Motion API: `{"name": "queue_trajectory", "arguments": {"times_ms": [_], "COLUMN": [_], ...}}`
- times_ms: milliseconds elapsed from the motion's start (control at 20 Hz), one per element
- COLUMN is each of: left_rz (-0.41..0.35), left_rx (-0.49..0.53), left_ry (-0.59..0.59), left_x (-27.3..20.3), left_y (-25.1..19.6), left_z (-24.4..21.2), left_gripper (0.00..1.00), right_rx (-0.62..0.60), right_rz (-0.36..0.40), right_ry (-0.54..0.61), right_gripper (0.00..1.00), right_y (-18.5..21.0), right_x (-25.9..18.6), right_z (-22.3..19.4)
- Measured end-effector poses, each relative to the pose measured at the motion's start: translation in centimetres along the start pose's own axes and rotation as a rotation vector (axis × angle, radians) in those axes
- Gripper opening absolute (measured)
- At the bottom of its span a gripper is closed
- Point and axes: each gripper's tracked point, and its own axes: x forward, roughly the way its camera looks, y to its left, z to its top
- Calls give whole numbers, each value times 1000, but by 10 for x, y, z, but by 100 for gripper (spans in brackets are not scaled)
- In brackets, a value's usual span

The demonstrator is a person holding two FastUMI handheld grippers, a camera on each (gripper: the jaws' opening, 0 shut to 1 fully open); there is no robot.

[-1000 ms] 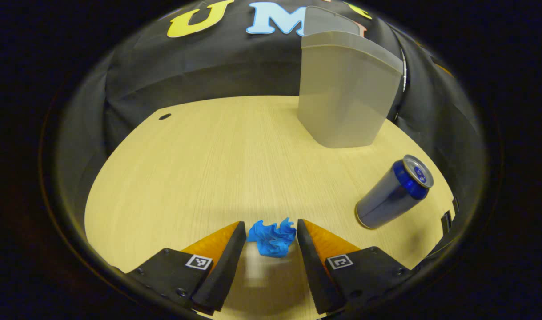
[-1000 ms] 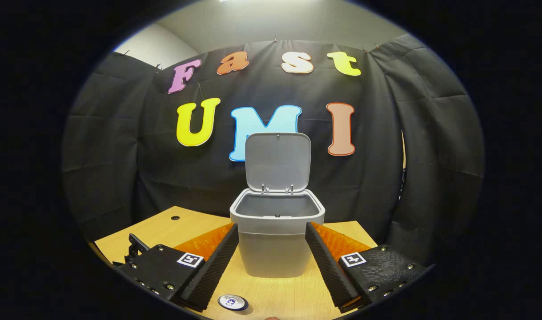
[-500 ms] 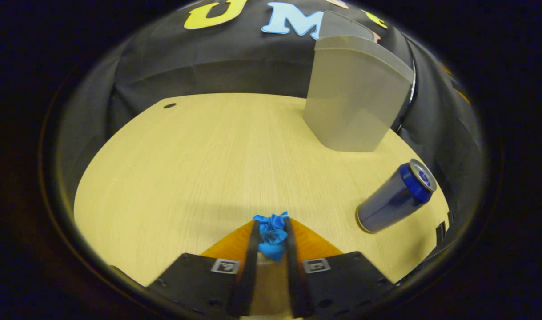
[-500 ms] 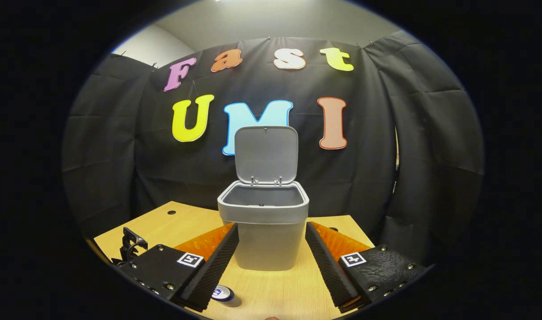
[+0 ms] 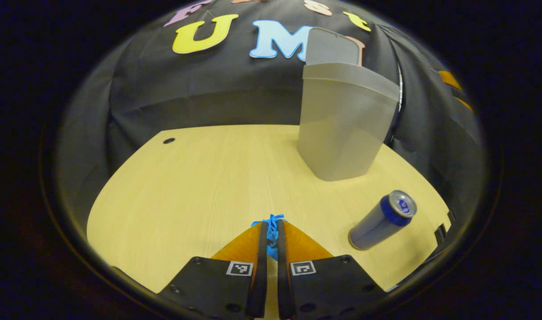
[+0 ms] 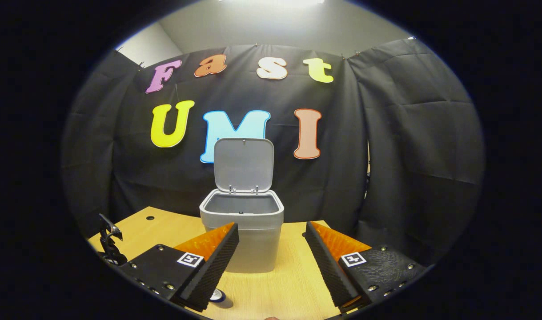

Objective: Press the lid of the desktop garbage bin to open it, pick up the crumpled paper on the desktop and throw it into the bin, then pick up the pop can on the desktop and drop it into the bin, and finally close the garbage bin lid.

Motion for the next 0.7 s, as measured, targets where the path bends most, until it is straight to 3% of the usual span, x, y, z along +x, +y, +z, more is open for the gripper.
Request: {"name": "queue_trajectory", "arguments": {"times_ms": [450,700], "left_rz": [-23,-73], "left_rx": [6,-5], "left_ry": [-133,-288], "left_x": [-23,-32], "left_y": [-12,-40], "left_z": [109,190], "left_gripper": [17,17], "right_rx": [-19,-37], "right_rz": [36,33], "right_ry": [-26,-14], "right_gripper": [96,96], "right_y": [-4,-21], "right_x": [-22,-26], "right_z": [3,-9]}}
